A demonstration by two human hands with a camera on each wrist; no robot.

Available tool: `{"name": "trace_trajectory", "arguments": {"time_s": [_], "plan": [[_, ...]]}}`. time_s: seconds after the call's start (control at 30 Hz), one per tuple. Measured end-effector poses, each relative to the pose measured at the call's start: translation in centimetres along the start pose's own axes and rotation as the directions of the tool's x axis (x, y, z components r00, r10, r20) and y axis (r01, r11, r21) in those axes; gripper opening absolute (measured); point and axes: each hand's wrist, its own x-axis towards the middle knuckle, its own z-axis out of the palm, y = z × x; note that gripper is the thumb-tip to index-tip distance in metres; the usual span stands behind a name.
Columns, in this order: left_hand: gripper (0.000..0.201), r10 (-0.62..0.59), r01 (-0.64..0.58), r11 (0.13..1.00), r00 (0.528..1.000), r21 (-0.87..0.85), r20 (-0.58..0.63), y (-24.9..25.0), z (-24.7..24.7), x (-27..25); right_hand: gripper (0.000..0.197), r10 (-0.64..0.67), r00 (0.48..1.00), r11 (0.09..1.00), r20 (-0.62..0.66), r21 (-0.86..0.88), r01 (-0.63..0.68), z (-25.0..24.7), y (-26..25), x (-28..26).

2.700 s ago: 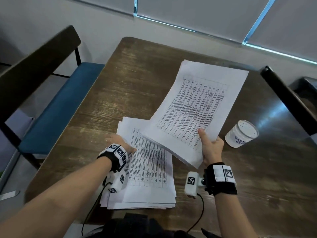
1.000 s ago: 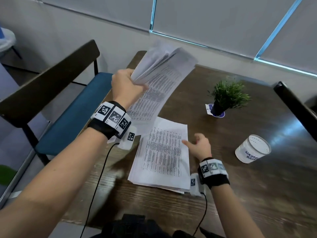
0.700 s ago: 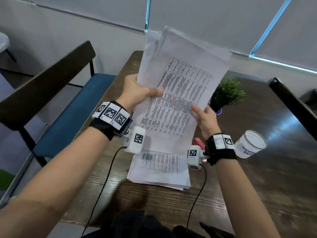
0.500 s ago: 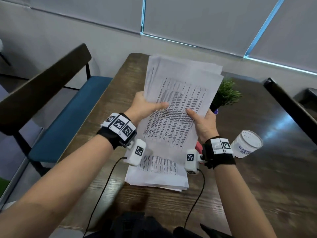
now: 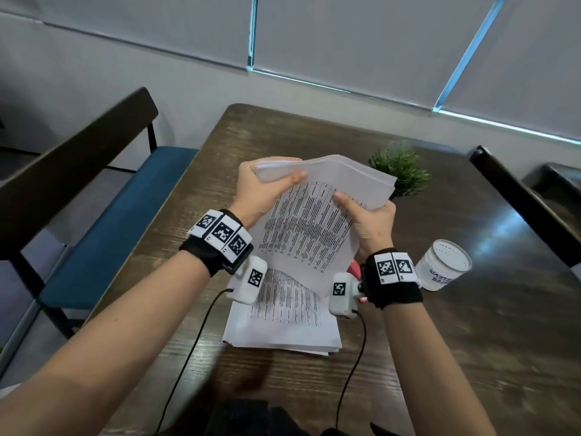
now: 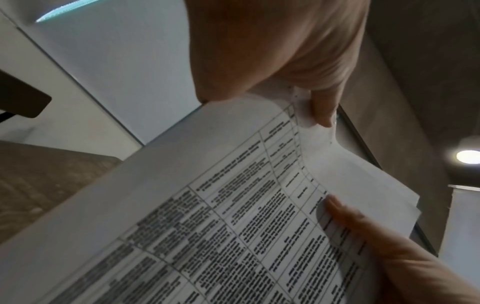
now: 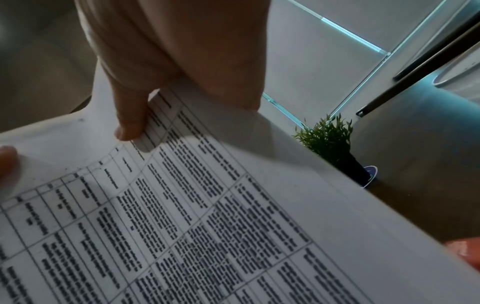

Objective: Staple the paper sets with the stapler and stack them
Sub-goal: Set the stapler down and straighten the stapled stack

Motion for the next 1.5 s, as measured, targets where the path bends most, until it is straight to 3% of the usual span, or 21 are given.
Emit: {"name": "trace_trajectory", "arguments": {"time_s": [0.17, 0.3, 0.43, 0.5, 0.57, 0.6, 0.67, 0.73, 0.8, 0.9, 0.97, 1.03, 1.13, 1.2, 1.27, 1.33, 1.4, 1.5], "plan": [[0.02, 0.032, -0.034, 0.998, 0.999, -0.044, -0.03, 0.5, -0.8, 0.6, 0.032, -0.029, 0.998, 1.0, 0.056, 0.008, 0.028, 0.5, -0.8, 0.6], [0.024, -0.081, 0.079, 0.997, 0.993, -0.026, -0.082, -2.2, -1.2, -0.1, 0.045, 0.043, 0.998, 0.999, 0.045, -0.008, -0.043, -0.1, 1.1, 0.1], [0.023, -0.163, 0.164, 0.987, 0.985, 0.003, -0.049, -4.6, -1.7, -1.0, 0.041, 0.078, 0.996, 0.997, 0.043, -0.023, -0.077, -0.5, 1.9, -0.6], [0.022, -0.175, 0.175, 0.985, 0.983, -0.001, -0.051, -5.3, -1.9, -1.1, 0.054, -0.023, 1.0, 0.997, -0.007, -0.067, 0.023, -0.3, 1.1, -0.9], [0.023, -0.172, 0.173, 0.985, 0.984, 0.001, -0.043, -5.5, -2.0, -1.1, 0.07, -0.283, 0.958, 0.94, -0.053, -0.213, 0.266, -0.1, -0.4, -0.7], [0.024, -0.174, 0.174, 0.985, 0.984, 0.001, -0.039, -5.5, -1.9, -1.1, 0.068, -0.413, 0.91, 0.874, -0.035, -0.295, 0.385, 0.0, -1.2, -0.4], [0.024, -0.175, 0.175, 0.984, 0.984, -0.004, -0.04, -5.4, -1.8, -1.0, 0.042, -0.553, 0.831, 0.741, 0.063, -0.419, 0.525, 0.3, -2.3, 0.3], [0.024, -0.181, 0.18, 0.984, 0.983, -0.012, -0.04, -5.4, -1.7, -0.9, 0.024, -0.604, 0.788, 0.637, 0.115, -0.525, 0.565, 0.4, -2.5, 1.0], [0.027, -0.186, 0.185, 0.983, 0.982, -0.009, -0.038, -5.4, -1.8, -0.9, 0.025, -0.642, 0.759, 0.575, 0.106, -0.588, 0.569, 0.1, -1.7, 1.5], [0.032, -0.193, 0.193, 0.981, 0.98, 0.013, -0.04, -5.5, -1.7, -0.9, 0.025, -0.663, 0.741, 0.56, 0.107, -0.586, 0.585, -0.2, -1.6, 1.7], [0.033, -0.193, 0.194, 0.981, 0.98, 0.009, -0.039, -5.5, -1.6, -0.9, 0.018, -0.637, 0.765, 0.592, 0.096, -0.575, 0.565, -0.1, -1.8, 1.6], [0.037, -0.19, 0.191, 0.982, 0.981, 0.004, -0.034, -5.5, -1.5, -0.9, 0.024, -0.541, 0.841, 0.698, 0.026, -0.544, 0.466, -0.3, -1.7, 1.5], [0.037, -0.18, 0.18, 0.984, 0.983, -0.003, -0.025, -5.7, -1.4, -1.1, 0.065, -0.303, 0.942, 0.923, -0.142, -0.289, 0.254, -0.9, -1.1, 1.0], [0.034, -0.176, 0.176, 0.984, 0.983, -0.015, -0.046, -5.7, -1.5, -1.0, 0.085, -0.105, 0.988, 0.993, -0.113, -0.066, 0.098, -2.0, 0.8, 0.4], [0.026, -0.174, 0.172, 0.984, 0.982, -0.037, -0.071, -5.5, -1.6, -0.9, 0.071, 0.079, 0.996, 0.986, 0.029, -0.151, -0.074, -3.2, 3.8, -0.6], [0.021, -0.184, 0.179, 0.982, 0.978, -0.06, -0.095, -5.3, -1.7, -0.6, 0.056, 0.237, 0.966, 0.904, 0.105, -0.389, -0.18, -4.5, 7.1, -1.6], [0.022, -0.202, 0.192, 0.978, 0.971, -0.082, -0.129, -5.4, -1.7, -0.2, 0.038, 0.271, 0.96, 0.864, 0.075, -0.459, -0.208, -5.2, 9.2, -2.4], [0.018, -0.243, 0.222, 0.968, 0.949, -0.12, -0.2, -6.1, -1.8, 0.6, 0.02, 0.195, 0.981, 0.91, -0.012, -0.37, -0.186, -4.6, 9.5, -2.8]]}}
